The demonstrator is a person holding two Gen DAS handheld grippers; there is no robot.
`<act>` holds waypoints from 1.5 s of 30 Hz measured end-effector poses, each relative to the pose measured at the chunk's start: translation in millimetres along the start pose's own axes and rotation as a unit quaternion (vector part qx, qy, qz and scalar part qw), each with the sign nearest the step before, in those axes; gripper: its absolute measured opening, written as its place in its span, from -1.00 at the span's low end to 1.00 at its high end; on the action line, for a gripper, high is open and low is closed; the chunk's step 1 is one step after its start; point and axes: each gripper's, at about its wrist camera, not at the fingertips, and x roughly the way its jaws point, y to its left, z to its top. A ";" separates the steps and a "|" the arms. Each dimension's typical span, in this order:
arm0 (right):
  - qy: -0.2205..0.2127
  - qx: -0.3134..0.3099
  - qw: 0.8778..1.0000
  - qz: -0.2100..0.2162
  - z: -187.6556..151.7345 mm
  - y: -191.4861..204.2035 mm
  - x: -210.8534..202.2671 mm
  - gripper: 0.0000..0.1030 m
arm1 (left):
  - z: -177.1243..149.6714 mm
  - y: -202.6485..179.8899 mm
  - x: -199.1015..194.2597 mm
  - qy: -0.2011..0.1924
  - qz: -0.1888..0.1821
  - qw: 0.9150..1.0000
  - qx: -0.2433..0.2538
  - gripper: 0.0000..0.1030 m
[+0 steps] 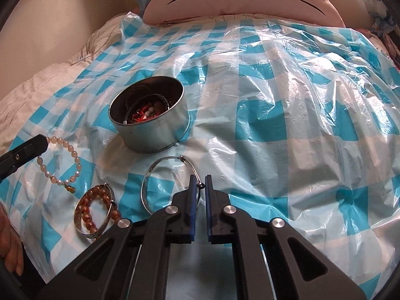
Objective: Organize jewelry
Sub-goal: 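Carry the pearl bracelet with left and silver bangle with right toward the tin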
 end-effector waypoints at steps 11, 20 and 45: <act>-0.053 0.043 0.996 0.052 7.7 -11.6 -22.1 -0.86 | -0.3 1.9 2.6 0.001 0.019 1.000 0.001 -0.87; -0.069 0.069 0.991 0.090 9.3 -19.2 -30.2 -0.86 | -1.4 1.9 2.7 0.000 0.028 1.000 0.000 -0.87; -0.087 0.093 0.983 0.130 10.1 -25.9 -37.8 -0.85 | 2.4 7.3 -2.2 -0.009 0.004 1.000 -0.015 -0.87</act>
